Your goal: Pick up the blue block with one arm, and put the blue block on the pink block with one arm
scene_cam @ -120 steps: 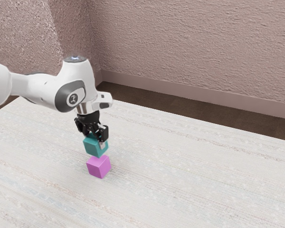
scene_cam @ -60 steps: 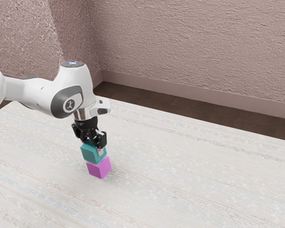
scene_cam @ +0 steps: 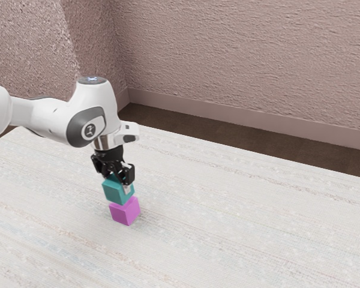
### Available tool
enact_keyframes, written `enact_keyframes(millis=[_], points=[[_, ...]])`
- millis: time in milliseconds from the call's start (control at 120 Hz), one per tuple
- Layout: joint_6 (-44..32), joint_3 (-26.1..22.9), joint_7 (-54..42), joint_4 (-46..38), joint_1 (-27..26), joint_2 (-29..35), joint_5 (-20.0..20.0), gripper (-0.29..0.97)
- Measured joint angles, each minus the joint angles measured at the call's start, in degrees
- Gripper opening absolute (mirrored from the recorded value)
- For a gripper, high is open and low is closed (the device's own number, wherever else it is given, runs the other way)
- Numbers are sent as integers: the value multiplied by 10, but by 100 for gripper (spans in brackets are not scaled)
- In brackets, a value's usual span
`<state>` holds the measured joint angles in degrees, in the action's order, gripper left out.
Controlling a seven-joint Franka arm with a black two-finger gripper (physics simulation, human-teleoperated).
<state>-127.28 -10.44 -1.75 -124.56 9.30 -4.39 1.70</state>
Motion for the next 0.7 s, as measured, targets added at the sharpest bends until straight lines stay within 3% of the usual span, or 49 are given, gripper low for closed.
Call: enact_keyframes(millis=[150,358,525,700], points=[[0,0,0,2,-1,-4,1,36],[1,-1,-5,3,0,-1,-3,55],[13,-4,-7,8,2,54,-6,62],[26,-4,-10,16,-3,64,-5,65]])
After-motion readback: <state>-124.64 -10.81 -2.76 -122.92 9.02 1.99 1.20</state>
